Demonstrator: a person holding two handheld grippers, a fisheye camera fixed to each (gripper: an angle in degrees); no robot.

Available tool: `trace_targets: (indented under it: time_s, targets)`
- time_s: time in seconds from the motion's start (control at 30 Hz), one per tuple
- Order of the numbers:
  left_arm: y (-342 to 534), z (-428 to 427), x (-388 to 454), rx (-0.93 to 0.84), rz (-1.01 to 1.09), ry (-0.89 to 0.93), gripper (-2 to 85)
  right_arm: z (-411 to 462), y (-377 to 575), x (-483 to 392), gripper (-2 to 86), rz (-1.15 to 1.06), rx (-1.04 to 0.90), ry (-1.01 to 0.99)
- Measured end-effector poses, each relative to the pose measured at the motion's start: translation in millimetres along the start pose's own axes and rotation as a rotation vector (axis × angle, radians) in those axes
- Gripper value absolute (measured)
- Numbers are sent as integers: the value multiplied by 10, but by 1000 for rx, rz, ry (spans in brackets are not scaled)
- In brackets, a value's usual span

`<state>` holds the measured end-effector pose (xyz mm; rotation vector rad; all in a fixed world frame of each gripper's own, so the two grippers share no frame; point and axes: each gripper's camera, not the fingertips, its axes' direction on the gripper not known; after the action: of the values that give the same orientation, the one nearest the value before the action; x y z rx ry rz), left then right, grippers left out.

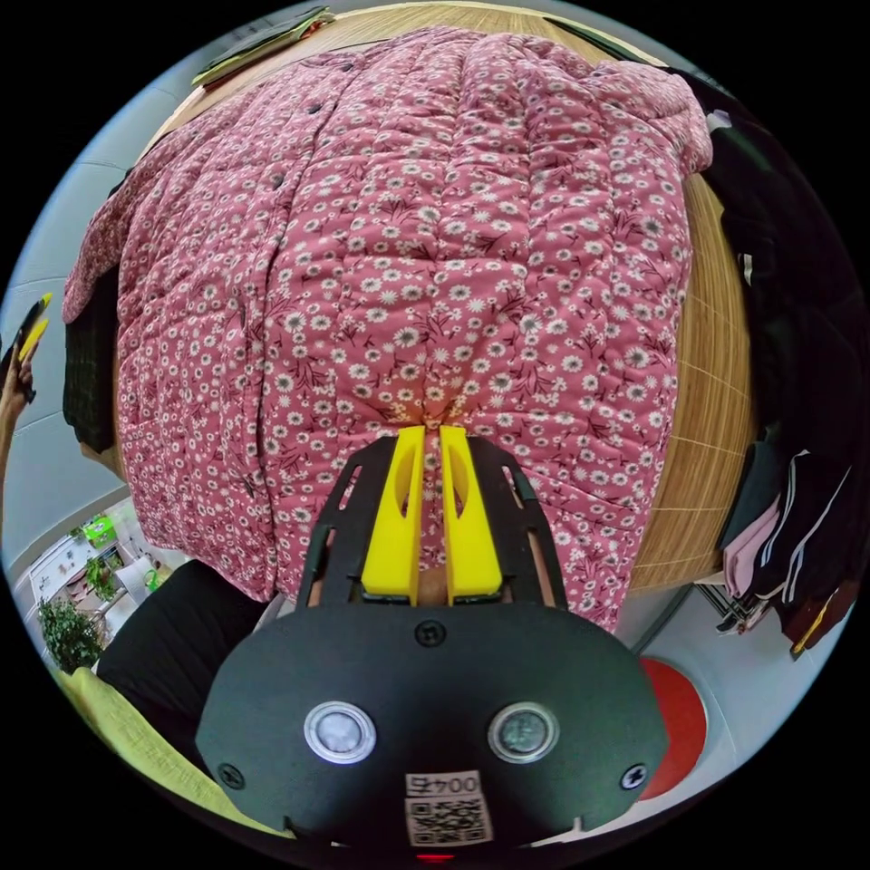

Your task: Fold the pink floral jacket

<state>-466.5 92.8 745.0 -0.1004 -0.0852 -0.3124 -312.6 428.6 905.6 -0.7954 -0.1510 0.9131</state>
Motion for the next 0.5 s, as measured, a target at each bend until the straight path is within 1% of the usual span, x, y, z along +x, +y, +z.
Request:
trace_targets:
  time_s: [0.1, 0.23, 0.5]
  targets:
    - [-106, 199, -265, -14, 45, -14, 222, -9, -27, -14, 45, 13, -12, 5]
    - [-322, 469, -419, -91, 148, 35, 237, -10, -78, -130, 46, -12, -37, 64]
    - [-762, 798, -264, -156, 390, 78, 219, -21, -83, -237, 46, 10, -43, 109]
